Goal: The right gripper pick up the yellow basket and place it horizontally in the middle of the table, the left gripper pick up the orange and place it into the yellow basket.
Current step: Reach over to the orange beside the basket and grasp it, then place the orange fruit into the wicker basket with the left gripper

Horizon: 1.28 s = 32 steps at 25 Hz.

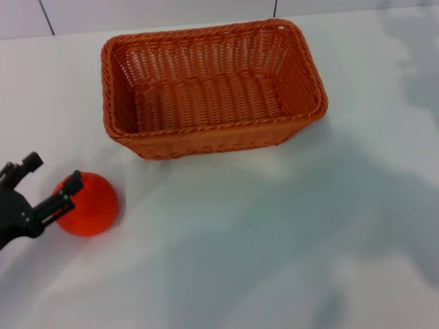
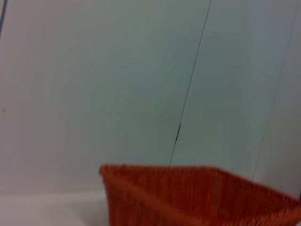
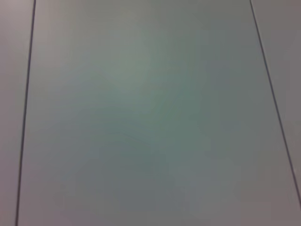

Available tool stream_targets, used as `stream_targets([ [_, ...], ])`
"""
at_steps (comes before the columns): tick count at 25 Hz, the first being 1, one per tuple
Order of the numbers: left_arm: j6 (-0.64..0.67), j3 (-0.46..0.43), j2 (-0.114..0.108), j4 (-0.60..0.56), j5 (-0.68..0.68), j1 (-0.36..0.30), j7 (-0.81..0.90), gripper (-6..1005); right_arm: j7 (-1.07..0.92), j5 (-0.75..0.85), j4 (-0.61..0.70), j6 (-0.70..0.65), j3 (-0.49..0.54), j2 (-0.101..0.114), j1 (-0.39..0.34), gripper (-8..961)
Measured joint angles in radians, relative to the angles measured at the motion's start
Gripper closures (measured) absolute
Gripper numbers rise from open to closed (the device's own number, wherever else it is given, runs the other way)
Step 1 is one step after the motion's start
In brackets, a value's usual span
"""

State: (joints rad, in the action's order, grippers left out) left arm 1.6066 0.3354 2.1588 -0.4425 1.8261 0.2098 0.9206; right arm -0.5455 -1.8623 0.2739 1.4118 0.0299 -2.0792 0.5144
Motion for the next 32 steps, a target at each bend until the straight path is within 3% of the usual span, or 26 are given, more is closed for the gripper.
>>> stream_targets([
  [6,-0.110,0.005,0.002,0.001,0.074,0.020,-0.003,76,0.000,0.000,-0.027,0.002,0.004,-0.001,0.010,310],
  [12,-0.143,0.007,0.000,-0.005,0.132,0.045,-0.003,80,0.000,0.000,-0.044,0.001,0.019,-0.001,0.010,310],
  [15,-0.140,0.009,-0.003,-0.014,0.152,0.054,-0.004,136,0.000,0.000,-0.051,0.000,0.022,0.000,0.010,310],
  [24,-0.082,-0.004,-0.007,-0.017,0.157,0.080,0.002,491,0.001,0.000,-0.055,-0.005,0.031,0.001,0.013,311],
  [26,-0.010,-0.036,-0.015,-0.018,0.149,0.086,0.003,562,0.001,0.000,-0.055,-0.006,0.041,0.001,0.013,311],
  [32,0.176,-0.214,-0.050,-0.005,0.101,0.112,0.014,597,0.001,0.000,-0.053,-0.007,0.048,0.002,0.010,311],
])
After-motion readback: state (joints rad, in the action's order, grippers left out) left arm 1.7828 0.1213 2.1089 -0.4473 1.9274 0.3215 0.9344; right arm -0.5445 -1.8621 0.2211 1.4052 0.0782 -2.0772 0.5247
